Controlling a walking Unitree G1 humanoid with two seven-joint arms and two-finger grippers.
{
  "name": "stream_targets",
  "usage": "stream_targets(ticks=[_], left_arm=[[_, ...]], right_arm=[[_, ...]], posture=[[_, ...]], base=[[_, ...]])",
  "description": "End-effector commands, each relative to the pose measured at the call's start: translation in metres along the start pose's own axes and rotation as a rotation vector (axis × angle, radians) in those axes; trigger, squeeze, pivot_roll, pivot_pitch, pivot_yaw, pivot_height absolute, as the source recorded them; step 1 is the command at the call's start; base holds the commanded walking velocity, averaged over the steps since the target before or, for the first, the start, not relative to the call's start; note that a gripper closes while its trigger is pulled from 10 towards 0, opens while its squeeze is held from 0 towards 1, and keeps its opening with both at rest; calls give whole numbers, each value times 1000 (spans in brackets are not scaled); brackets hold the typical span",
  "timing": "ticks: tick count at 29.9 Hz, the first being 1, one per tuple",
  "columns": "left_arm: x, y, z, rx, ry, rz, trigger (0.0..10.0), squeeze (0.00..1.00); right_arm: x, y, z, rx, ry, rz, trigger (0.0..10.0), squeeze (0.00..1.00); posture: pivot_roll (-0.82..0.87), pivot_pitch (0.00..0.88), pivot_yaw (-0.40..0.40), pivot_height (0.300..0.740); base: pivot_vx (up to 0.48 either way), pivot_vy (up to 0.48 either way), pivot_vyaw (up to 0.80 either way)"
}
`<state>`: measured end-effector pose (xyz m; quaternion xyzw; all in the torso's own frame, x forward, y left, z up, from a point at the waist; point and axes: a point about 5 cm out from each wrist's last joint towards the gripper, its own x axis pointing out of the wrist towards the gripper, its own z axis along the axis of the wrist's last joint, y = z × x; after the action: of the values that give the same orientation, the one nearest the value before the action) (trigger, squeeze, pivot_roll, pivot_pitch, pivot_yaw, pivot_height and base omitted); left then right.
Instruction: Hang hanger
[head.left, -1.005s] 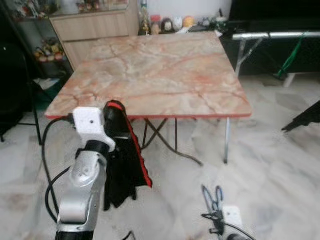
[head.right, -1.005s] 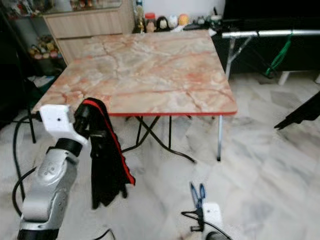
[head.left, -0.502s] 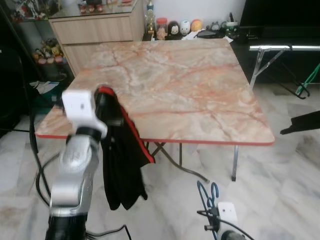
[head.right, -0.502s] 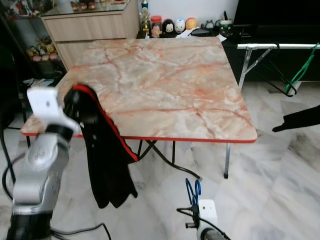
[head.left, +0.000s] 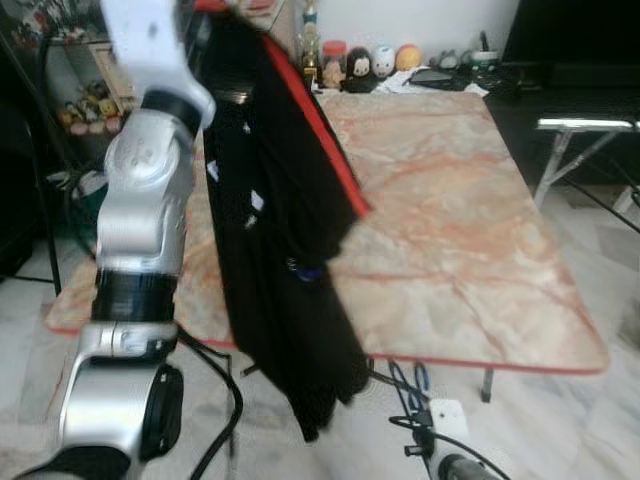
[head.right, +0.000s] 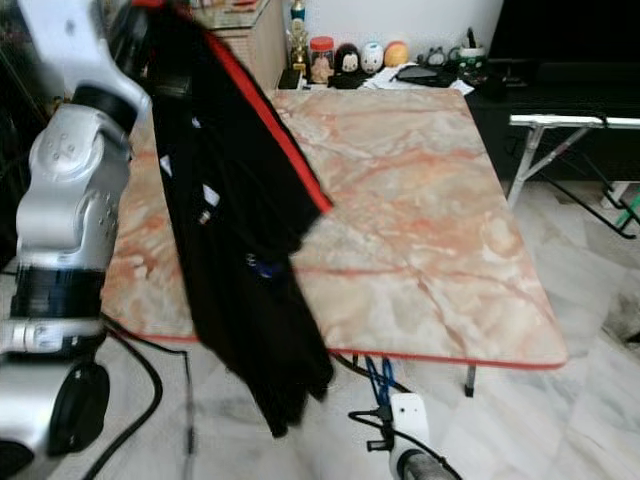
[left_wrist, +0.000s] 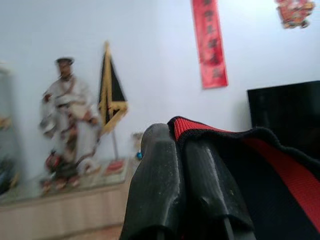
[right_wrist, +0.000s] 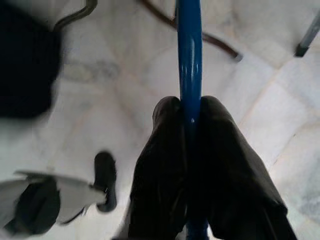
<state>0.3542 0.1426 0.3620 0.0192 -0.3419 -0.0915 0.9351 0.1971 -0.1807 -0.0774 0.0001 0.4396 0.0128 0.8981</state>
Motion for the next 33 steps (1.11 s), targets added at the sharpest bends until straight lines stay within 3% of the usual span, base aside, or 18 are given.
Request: stream_targets(ticks=[1,3,4,7,9,13,14,15,16,20,22,25,28,33], left_arm=[[-1,-5,-1,0,2,-11,10000,0],[-8,-7,-10,-6,37,-12,10000,0],[-22,-10,-25,-19,108,-22,10000,0],[-31,-13,-35,-37,151,-34,10000,0],[-55,-18,-49,-80,222,-64,10000,0],[-65,-19,-55,-80,251,-66,10000,0],[-79,-22,-59,-103,285,-70,10000,0],[-79,-22,-59,-103,285,-70,10000,0],[-96,-25,-62,-132,330,-75,10000,0],[-102,-26,-61,-139,346,-76,10000,0],[-146,-34,-71,-152,484,-115,10000,0],[-194,-48,-86,-124,702,-243,10000,0],[-207,-47,-96,-90,781,-217,10000,0],[-214,-39,-104,-97,800,-100,10000,0]], right_arm=[[-1,-1,-4,11,14,-4,10000,0],[-1,-1,-4,10,15,-3,10000,0],[-1,-1,-4,5,20,-1,10000,0],[-1,-1,-5,5,21,1,10000,0],[-1,0,-5,-5,25,9,10000,0],[-1,0,-5,-5,25,9,10000,0],[-1,-1,-6,-5,27,8,10000,0],[-1,-1,-6,-5,27,8,10000,0],[-1,-1,-6,-6,29,7,10000,0],[-1,-1,-6,-6,30,7,10000,0],[-1,-1,-7,-11,34,9,10000,0],[-1,-1,-9,-16,39,12,10000,0],[-2,-1,-9,-17,41,12,10000,0],[-2,-1,-10,-18,42,12,10000,0]], posture=[[-46,0,55,740],[-41,0,54,740],[-38,0,53,740],[-38,0,53,740],[-44,0,57,740],[-44,0,56,740],[-44,0,57,740],[-44,0,57,740],[-44,0,57,740],[-44,0,57,740],[-44,0,65,740],[-46,0,68,740],[-52,0,71,740],[-53,0,72,740]], base=[[431,0,0],[429,0,0],[349,0,0],[0,0,0],[0,0,0],[0,0,0],[0,0,0],[0,0,0],[0,0,0],[0,0,0],[0,0,0],[0,0,0],[0,0,0],[0,0,0]])
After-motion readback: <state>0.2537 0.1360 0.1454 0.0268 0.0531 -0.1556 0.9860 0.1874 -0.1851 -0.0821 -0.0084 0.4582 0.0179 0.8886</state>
